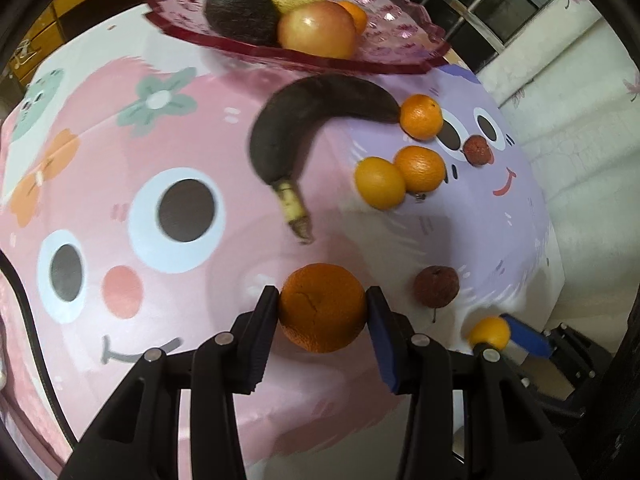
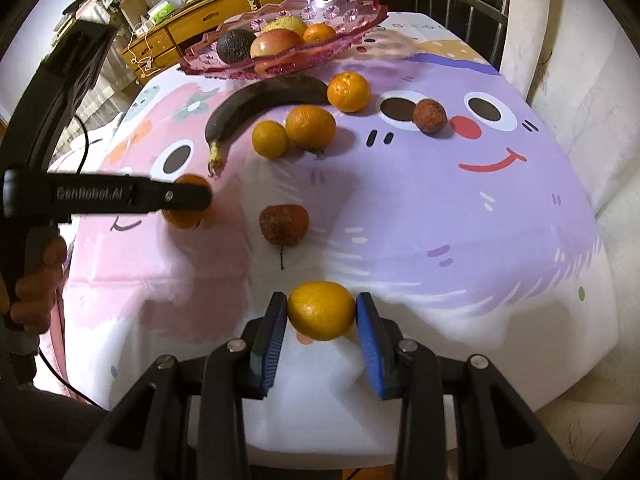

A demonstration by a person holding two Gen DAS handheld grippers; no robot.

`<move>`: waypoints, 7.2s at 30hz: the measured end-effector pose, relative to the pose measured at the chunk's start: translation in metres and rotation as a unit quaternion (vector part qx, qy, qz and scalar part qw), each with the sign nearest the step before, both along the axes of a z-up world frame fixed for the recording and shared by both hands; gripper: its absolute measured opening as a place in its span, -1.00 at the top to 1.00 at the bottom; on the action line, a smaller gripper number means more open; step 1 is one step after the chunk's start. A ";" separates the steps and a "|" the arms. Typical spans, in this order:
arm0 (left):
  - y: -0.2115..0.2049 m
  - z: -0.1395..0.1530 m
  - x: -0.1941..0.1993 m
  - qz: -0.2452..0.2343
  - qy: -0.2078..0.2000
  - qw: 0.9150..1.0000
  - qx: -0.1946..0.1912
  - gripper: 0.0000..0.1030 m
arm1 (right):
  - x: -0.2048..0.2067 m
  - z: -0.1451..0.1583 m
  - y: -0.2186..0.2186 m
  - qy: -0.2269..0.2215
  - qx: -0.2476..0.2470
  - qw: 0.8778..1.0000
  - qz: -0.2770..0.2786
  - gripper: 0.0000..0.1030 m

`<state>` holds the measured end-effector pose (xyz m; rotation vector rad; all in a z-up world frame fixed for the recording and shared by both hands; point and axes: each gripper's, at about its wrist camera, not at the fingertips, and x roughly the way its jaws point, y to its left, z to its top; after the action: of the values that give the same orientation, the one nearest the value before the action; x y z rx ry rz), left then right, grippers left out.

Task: Organize fruits
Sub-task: 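Lift the mandarin with the left gripper while the right gripper lifts its small mandarin, then lower the mandarin into the pink bowl and open the left gripper while the right gripper releases its mandarin there, then grasp a wrinkled red lychee with the left gripper while the right gripper grasps the other lychee, then carry the lychee to the pink bowl with the left gripper while the right gripper carries its lychee there, then open the left gripper over the bowl while the right gripper releases its lychee into it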

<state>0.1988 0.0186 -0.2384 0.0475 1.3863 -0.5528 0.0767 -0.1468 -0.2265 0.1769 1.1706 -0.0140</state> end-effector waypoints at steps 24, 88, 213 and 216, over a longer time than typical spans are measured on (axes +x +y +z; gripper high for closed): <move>0.061 0.100 0.079 0.151 -0.105 0.983 -0.005 0.17 | 0.125 0.092 -0.035 -0.103 -0.049 0.992 0.061 0.31; 0.034 0.101 0.026 0.095 -0.055 0.993 -0.040 -0.45 | 0.093 0.069 -0.038 -0.047 0.038 0.997 -0.047 -0.31; -0.038 0.099 0.108 0.196 -0.082 0.977 -0.030 0.40 | 0.191 0.084 -0.042 -0.162 0.010 0.967 0.195 0.44; -0.037 0.094 0.109 0.195 -0.077 0.977 -0.027 0.36 | 0.191 0.081 -0.042 -0.160 0.010 0.969 0.188 0.43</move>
<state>0.3081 -0.0182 -0.1443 -0.2174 1.1884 -0.2524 0.2682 -0.1887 -0.1451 -0.0277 0.8668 0.3496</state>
